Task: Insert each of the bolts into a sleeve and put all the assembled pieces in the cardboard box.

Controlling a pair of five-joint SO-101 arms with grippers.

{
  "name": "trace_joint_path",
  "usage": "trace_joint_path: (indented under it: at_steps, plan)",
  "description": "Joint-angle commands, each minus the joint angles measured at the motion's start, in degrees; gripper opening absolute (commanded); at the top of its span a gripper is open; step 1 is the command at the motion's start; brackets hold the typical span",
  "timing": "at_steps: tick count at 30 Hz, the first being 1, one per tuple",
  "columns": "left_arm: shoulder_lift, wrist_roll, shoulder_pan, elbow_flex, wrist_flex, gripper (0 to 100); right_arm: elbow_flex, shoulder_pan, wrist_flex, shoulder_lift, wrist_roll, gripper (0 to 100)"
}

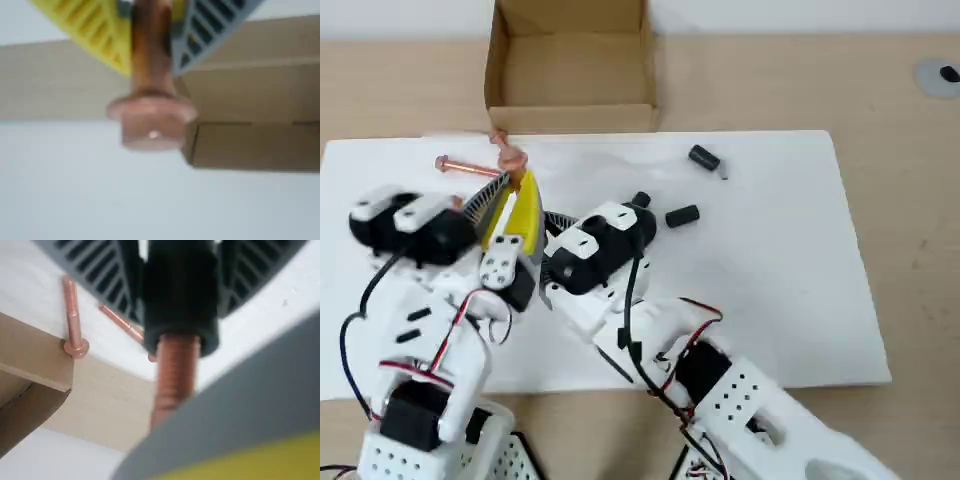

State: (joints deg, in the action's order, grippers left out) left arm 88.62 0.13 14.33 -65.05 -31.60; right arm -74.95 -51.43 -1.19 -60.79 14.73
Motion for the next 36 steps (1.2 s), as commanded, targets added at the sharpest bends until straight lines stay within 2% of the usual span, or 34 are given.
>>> trace_joint_path:
  at_steps: [1,4,13,21,24,30,36]
  plan:
    - [-3.56,-0.44,0.62,3.08,0.35,1,0.4,-1.01,-1.32,-1.98,0.53,1.0]
    - [-4.0,-0.44,0.62,3.87,-1.14,1,0.4,-0.84,-1.41,-1.98,0.44,1.0]
    - [-4.0,-0.35,0.62,11.69,-16.0,3,0.92,1.63,-1.58,-1.71,-1.23,1.0]
    - [-4.0,0.0,0.53,16.88,-23.47,13,2.33,4.09,-1.49,-1.71,-1.23,1.0]
    - [-4.26,2.29,0.18,19.52,-26.9,18,2.86,4.7,-1.49,-1.71,-1.23,1.0]
    - [-4.44,2.64,0.18,25.49,-34.11,19,2.77,4.88,-1.23,-1.54,-1.93,1.0]
    - [-4.62,2.46,-1.23,35.6,-45.63,19,10.24,12.7,-1.05,8.22,-2.02,1.0]
